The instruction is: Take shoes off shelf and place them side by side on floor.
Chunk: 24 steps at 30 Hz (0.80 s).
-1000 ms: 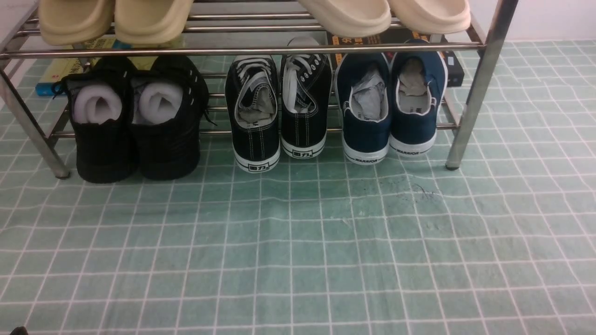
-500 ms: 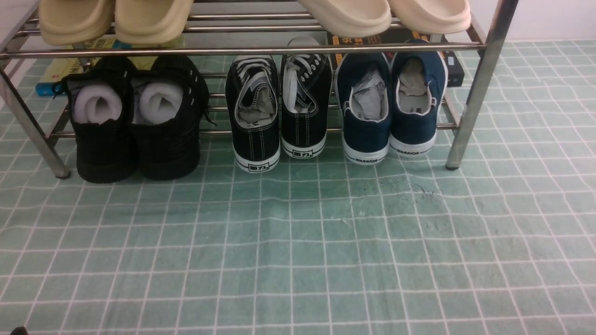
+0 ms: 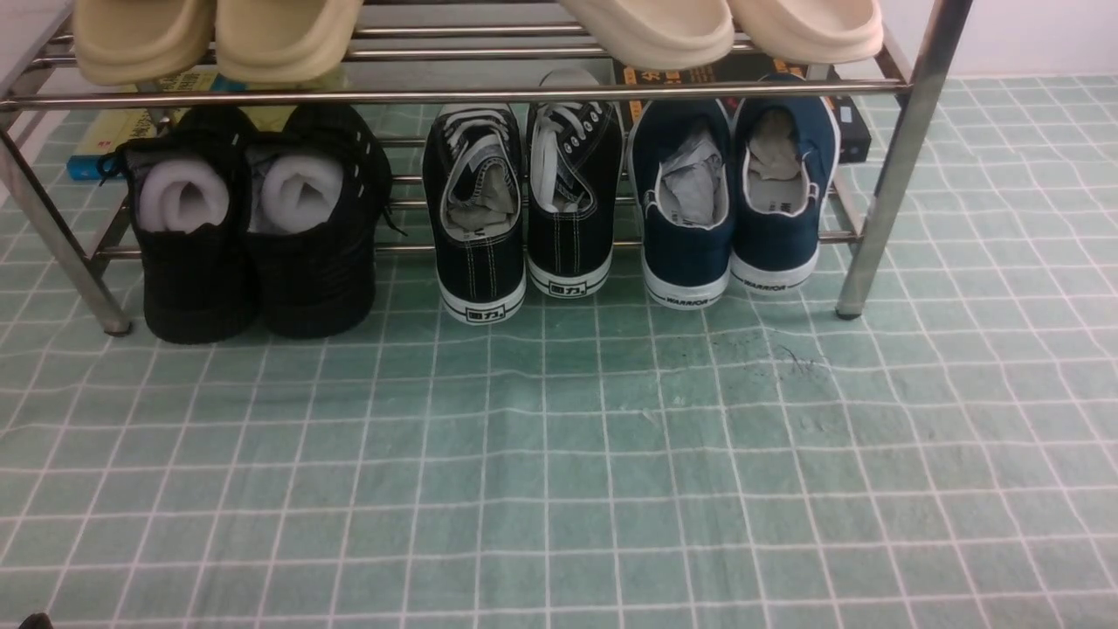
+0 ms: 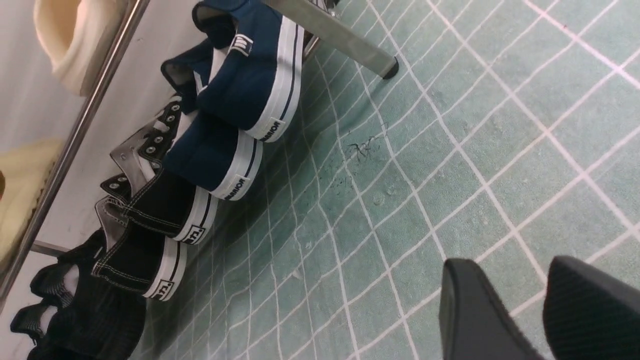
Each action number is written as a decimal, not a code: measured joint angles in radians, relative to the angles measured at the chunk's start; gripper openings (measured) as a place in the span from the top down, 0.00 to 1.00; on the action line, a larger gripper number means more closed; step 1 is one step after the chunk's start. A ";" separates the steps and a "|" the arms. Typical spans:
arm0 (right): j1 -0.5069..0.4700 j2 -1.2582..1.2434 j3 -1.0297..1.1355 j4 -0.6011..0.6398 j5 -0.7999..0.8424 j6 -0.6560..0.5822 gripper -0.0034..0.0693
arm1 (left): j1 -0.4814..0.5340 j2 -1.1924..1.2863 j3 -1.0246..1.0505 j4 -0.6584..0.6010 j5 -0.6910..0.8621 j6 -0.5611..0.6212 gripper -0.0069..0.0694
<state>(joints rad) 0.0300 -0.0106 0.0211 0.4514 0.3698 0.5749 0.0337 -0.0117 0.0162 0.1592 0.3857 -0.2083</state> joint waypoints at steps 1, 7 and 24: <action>0.000 0.000 0.000 0.000 -0.003 0.000 0.62 | 0.000 0.000 0.000 0.000 0.000 0.000 0.60; 0.000 0.000 -0.004 0.009 -0.086 0.000 0.64 | 0.000 0.000 0.000 0.000 0.000 0.000 0.60; 0.001 0.683 -0.641 -0.349 0.399 -0.219 0.95 | 0.000 0.000 0.000 0.000 0.000 0.000 0.60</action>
<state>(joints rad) 0.0311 0.6728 -0.6204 0.1026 0.7685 0.3562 0.0337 -0.0117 0.0162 0.1592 0.3857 -0.2083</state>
